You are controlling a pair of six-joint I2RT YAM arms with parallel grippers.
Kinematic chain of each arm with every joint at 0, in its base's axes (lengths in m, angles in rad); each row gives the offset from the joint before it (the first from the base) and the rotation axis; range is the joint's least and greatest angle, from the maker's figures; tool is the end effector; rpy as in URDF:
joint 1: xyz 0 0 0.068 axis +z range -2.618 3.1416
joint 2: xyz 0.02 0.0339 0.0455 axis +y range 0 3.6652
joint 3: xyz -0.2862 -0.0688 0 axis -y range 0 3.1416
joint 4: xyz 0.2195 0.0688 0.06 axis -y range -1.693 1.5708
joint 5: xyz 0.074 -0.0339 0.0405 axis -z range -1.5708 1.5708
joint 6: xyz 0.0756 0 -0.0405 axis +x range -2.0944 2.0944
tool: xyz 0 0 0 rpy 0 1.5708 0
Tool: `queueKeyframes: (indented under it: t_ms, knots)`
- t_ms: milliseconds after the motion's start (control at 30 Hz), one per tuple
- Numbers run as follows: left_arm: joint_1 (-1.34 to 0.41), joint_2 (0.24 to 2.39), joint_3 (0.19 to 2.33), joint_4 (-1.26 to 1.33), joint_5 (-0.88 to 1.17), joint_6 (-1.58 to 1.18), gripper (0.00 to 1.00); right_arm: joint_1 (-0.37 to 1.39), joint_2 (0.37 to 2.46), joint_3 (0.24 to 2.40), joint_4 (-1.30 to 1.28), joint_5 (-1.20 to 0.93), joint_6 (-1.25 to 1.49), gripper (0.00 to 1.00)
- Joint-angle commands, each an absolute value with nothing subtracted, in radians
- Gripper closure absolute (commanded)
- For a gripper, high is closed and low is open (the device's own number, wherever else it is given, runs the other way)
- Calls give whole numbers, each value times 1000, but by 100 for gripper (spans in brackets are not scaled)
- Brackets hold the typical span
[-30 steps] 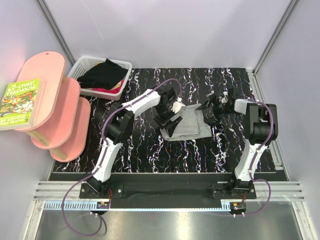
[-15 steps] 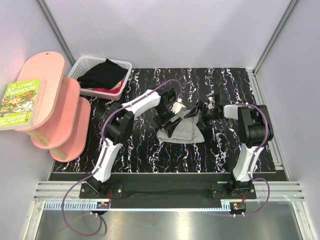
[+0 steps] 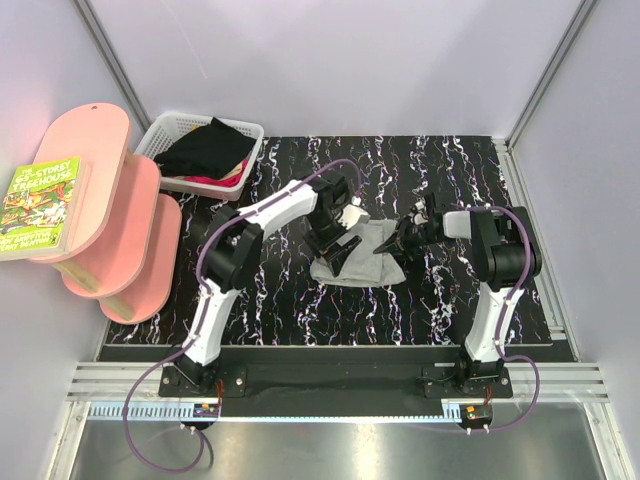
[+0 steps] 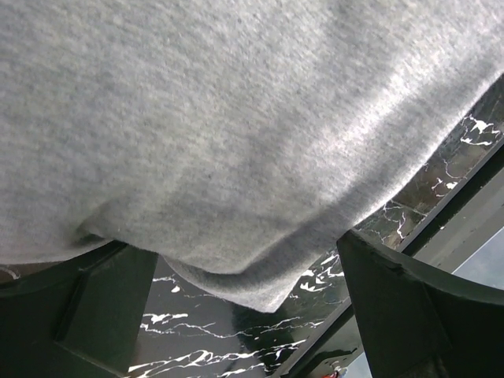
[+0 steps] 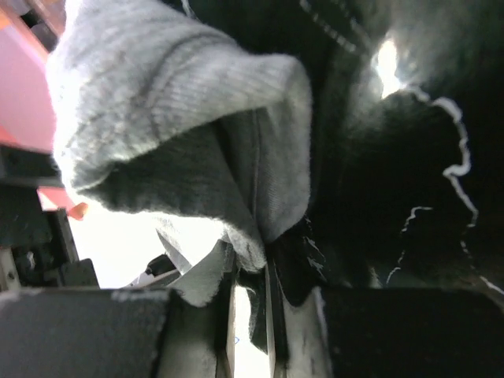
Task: Fold and stack the t-shirts
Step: Put the neatly folded tshirt into the corner of the board with the right arm
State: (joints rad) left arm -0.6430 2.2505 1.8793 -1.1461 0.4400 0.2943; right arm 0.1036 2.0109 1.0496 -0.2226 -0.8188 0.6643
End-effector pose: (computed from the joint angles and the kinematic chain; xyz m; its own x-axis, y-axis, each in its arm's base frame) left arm 0.3279 -0.2859 0.1702 -0.6021 0.7791 -0.1745 0.7684 0.5062 -0.3915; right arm 0.3565 0.0926 0.1104 -0.9378 0.3259 0.1199 0.2965 0.5716 0.7651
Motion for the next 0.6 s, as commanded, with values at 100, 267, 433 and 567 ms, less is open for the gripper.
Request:
queueKeyframes:
  t_ms: [100,267,433,567]
  knots:
    - [-565,2050,1919,-1153,489,318,1,34,2033,1250,-422,-538,638,100]
    - [-401,1889,1957,-1216,571,337,1,-97,2097,1543,-668,-355,591,100]
    - [-264,1743,1896,-1249,624,390,1,-126,2221,1844,-866,-177,519,100]
    - [-189,1658,1803,-1258,661,431,1,-184,2359,2024,-943,-155,515,100]
